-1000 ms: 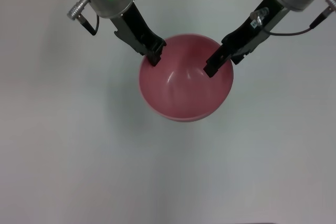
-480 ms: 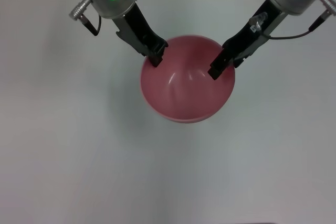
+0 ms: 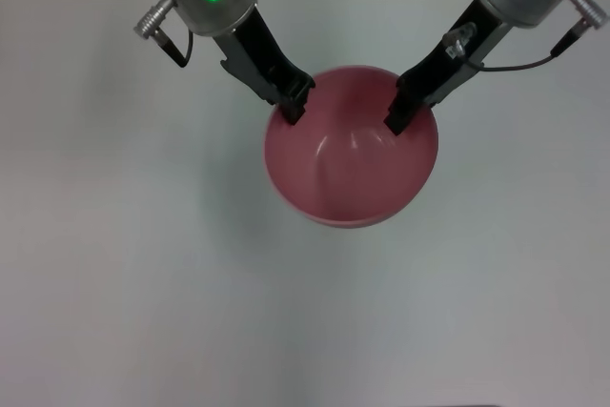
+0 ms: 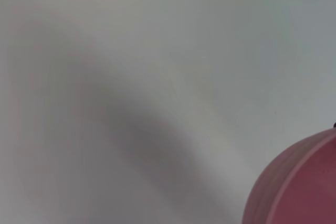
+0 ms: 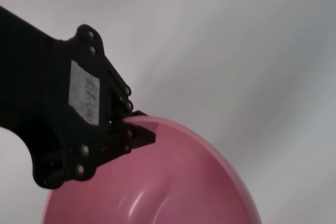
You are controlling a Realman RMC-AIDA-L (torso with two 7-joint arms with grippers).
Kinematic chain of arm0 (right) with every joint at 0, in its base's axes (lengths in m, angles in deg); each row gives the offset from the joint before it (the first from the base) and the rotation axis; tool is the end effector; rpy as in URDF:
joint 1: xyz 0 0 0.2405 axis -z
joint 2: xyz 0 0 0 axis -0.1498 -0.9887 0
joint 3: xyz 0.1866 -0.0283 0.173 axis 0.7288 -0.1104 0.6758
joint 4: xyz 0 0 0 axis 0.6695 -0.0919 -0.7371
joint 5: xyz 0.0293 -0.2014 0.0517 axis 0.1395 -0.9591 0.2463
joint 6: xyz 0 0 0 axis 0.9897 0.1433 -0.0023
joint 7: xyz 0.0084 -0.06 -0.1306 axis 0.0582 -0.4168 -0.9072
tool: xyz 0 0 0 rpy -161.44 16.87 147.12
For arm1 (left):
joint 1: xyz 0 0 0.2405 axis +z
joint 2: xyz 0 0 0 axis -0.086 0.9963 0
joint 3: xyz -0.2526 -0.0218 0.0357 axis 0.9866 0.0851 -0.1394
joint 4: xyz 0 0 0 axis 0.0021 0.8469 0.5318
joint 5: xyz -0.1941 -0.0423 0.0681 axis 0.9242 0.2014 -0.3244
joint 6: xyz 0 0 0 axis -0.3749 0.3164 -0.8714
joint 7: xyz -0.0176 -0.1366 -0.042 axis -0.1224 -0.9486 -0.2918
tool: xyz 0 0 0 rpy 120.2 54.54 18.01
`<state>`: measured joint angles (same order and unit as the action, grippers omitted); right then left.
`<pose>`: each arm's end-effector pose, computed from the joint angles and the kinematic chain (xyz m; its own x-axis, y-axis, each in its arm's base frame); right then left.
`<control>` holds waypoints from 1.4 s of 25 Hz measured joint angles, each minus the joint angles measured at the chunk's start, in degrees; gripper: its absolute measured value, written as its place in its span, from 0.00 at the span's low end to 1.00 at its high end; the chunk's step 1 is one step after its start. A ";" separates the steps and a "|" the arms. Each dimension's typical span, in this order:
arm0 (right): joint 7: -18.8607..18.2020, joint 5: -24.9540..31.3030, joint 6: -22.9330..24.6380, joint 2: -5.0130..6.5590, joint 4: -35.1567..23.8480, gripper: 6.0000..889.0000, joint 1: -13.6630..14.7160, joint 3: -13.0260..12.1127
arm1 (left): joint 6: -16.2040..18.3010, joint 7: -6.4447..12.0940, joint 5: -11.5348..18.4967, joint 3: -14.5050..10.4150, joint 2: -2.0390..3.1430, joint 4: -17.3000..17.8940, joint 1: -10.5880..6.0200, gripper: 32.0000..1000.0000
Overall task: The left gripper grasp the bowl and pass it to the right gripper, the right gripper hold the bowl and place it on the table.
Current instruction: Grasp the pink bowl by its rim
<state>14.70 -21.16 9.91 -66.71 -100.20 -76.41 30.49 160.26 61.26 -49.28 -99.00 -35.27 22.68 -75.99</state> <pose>0.1280 0.4185 -0.0163 0.5531 -0.7847 0.2797 -0.7284 -0.6185 -0.2948 -0.0860 0.4295 -0.0407 0.6546 0.7165 -0.2411 0.6213 -0.6916 -0.3683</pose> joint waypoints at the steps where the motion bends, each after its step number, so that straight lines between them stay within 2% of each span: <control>1: 0.01 -0.01 -0.02 0.00 0.00 0.52 -0.07 0.00 | 0.00 0.03 0.00 -0.01 -0.03 -0.05 -0.05 0.01; 9: 0.19 -0.13 -0.56 -0.07 0.00 0.17 -0.25 0.00 | 0.02 0.11 -0.03 -0.02 -0.18 -0.19 -0.18 0.01; 14: 0.19 -0.13 -0.58 -0.06 0.00 0.13 -0.29 -0.01 | 0.06 0.17 -0.04 -0.02 -0.27 -0.23 -0.34 0.01; 32: 0.01 0.08 -0.46 -0.08 0.00 0.12 -0.44 -0.18 | 0.74 -0.19 0.88 -0.01 -0.23 -0.22 -0.50 0.02; 35: 0.00 0.02 -0.43 -0.08 0.00 0.10 -0.44 -0.17 | 0.82 -0.22 0.67 -0.01 -0.19 -0.22 -0.49 0.13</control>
<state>14.71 -21.14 9.48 -66.78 -100.20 -76.84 30.31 161.07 61.04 -48.61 -99.01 -35.45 22.46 -76.48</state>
